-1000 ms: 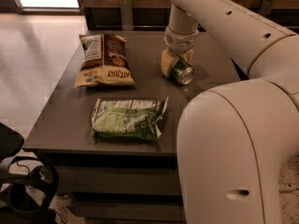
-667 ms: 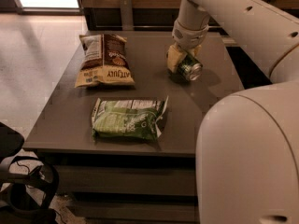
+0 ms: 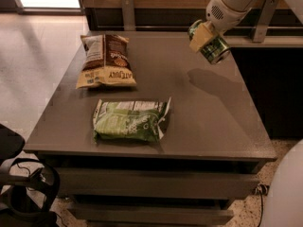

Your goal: Place green can upright

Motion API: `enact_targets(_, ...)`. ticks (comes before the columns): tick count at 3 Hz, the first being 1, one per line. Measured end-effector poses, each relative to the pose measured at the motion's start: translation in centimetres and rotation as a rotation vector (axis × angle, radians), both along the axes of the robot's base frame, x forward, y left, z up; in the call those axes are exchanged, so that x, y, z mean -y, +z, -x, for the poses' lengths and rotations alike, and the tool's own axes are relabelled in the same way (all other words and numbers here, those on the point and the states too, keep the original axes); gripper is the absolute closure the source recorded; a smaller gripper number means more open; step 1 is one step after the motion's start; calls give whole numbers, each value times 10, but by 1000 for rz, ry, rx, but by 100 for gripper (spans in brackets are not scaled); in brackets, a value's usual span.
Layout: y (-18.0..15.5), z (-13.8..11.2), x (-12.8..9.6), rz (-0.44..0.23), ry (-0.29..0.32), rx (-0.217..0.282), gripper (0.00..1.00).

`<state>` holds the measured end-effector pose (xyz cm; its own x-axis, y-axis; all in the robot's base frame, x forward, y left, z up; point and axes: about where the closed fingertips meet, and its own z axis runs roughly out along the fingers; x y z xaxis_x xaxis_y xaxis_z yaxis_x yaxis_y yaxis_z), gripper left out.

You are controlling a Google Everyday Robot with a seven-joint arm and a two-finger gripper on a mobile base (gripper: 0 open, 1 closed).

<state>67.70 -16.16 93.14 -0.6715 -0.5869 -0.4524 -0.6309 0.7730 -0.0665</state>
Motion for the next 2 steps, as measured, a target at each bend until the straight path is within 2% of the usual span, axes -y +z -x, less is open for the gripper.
enact_targets(1,26,0,-3,-111,120,89,100)
enact_targets(2,47,10,-14,-302,295,227,100)
